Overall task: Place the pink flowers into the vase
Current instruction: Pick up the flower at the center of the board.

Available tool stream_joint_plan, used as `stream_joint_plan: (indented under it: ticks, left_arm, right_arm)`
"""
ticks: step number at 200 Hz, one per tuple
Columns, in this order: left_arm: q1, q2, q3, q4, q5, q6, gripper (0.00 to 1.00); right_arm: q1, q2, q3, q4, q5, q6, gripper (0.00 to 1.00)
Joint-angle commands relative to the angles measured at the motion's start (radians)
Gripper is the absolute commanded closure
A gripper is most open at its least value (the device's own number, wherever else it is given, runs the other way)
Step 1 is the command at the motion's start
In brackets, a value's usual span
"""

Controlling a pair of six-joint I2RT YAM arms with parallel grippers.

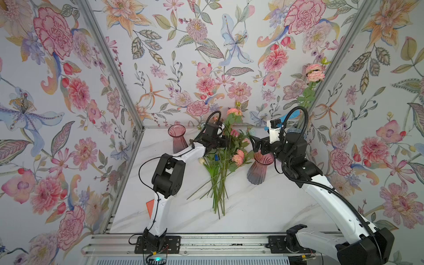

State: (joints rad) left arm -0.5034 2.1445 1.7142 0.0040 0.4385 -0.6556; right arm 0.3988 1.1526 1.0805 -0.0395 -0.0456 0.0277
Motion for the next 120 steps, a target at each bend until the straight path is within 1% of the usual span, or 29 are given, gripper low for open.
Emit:
stream_joint_plan:
  ticks: [1, 26, 38, 70, 93, 120]
  left_arm:
    - [0.024, -0.115, 0.026, 0.151, 0.017, 0.042, 1.00]
    - [0.023, -0.163, -0.017, 0.271, 0.088, 0.041, 1.00]
    - [0.020, -0.190, -0.067, 0.349, 0.122, 0.030, 1.00]
    - [-0.007, -0.268, -0.216, 0.520, 0.134, 0.033, 1.00]
    - [-0.036, -0.304, -0.269, 0.563, 0.132, 0.061, 1.00]
    - [-0.060, -0.332, -0.296, 0.596, 0.134, 0.079, 1.00]
  right_arm:
    - [0.005, 0.021, 0.055, -0.029, -0.007, 0.031, 0.01]
    - [0.005, 0.050, 0.086, -0.037, -0.029, 0.060, 0.01]
    - [0.004, 0.065, 0.104, -0.038, -0.046, 0.081, 0.00]
    - [0.006, 0.119, 0.173, -0.030, -0.121, 0.154, 0.00]
    - [0.008, 0.149, 0.207, 0.016, -0.167, 0.205, 0.00]
    - [0.022, 0.200, 0.271, 0.023, -0.182, 0.216, 0.07]
